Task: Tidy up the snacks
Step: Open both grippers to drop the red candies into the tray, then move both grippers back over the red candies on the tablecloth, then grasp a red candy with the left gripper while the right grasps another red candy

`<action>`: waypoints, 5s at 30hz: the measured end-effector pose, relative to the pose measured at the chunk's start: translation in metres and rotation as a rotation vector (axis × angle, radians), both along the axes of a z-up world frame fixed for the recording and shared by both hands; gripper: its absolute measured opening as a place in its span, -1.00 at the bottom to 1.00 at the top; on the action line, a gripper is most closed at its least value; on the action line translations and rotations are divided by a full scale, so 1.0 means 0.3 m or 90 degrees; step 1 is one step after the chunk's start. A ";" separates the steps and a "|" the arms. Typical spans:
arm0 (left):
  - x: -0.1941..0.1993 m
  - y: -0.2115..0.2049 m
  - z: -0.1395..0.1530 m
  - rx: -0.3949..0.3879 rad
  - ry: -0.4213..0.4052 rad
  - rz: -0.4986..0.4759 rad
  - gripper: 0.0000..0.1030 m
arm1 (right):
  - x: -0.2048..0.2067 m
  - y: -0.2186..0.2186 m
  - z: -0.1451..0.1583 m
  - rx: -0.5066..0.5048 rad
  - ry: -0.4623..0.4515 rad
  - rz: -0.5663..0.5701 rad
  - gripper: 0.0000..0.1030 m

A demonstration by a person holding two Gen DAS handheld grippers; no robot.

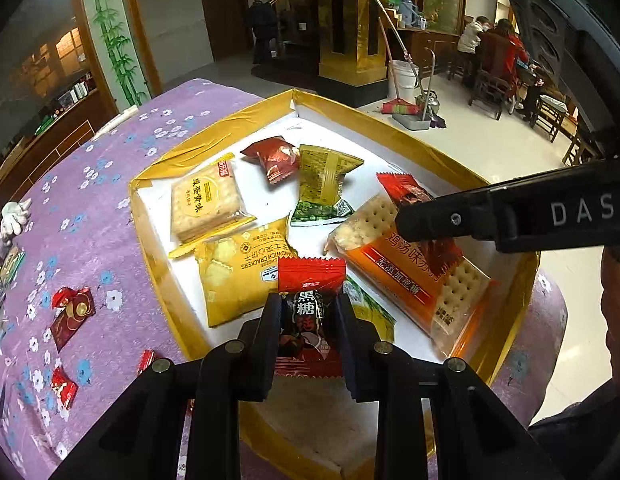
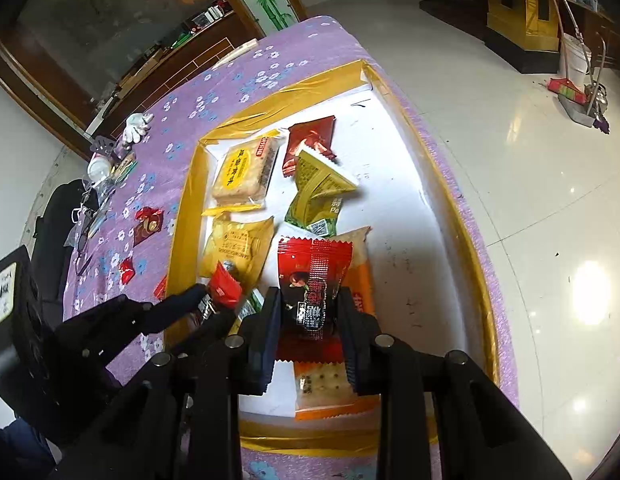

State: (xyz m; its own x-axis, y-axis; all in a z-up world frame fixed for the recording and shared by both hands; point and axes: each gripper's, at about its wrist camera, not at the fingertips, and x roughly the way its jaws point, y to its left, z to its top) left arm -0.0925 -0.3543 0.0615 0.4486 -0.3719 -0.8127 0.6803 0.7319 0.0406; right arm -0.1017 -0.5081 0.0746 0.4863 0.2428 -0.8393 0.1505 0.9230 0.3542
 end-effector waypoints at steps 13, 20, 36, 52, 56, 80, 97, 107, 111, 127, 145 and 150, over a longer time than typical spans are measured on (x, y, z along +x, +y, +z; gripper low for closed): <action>0.023 -0.003 -0.022 -0.001 0.012 0.002 -0.47 | 0.045 -0.032 -0.036 -0.010 0.017 -0.021 -0.48; 0.036 -0.014 -0.021 0.003 0.009 0.001 -0.47 | 0.074 -0.043 -0.050 -0.017 0.018 -0.025 -0.48; 0.063 -0.052 -0.029 0.007 -0.009 0.004 -0.46 | 0.154 -0.037 -0.060 -0.075 0.011 -0.006 -0.46; 0.051 -0.050 -0.010 0.005 -0.012 0.009 0.08 | 0.089 -0.031 0.004 -0.077 -0.024 -0.018 -0.22; 0.050 -0.042 0.001 -0.001 -0.019 0.013 0.18 | 0.072 -0.033 0.014 -0.075 -0.027 -0.024 -0.20; 0.008 0.000 0.026 -0.002 -0.037 0.000 0.19 | 0.007 0.014 0.027 -0.073 -0.026 -0.042 -0.13; 0.007 0.077 0.032 -0.007 -0.037 0.017 0.19 | -0.004 0.088 0.031 -0.069 -0.024 -0.037 -0.10; 0.024 0.151 0.031 -0.013 -0.033 0.045 0.19 | 0.021 0.153 0.029 -0.068 -0.023 -0.017 -0.09; 0.030 0.184 0.026 -0.013 -0.029 0.059 0.19 | 0.033 0.181 0.023 -0.067 -0.019 -0.007 -0.09; 0.068 0.387 -0.004 -0.026 -0.005 0.152 0.19 | 0.075 0.342 0.009 -0.067 -0.015 0.052 -0.09; 0.139 0.777 -0.045 -0.044 0.030 0.325 0.20 | 0.139 0.675 -0.021 -0.049 -0.028 0.234 -0.09; 0.149 0.809 -0.050 -0.048 0.036 0.335 0.20 | 0.184 0.733 -0.071 -0.086 0.015 0.273 -0.10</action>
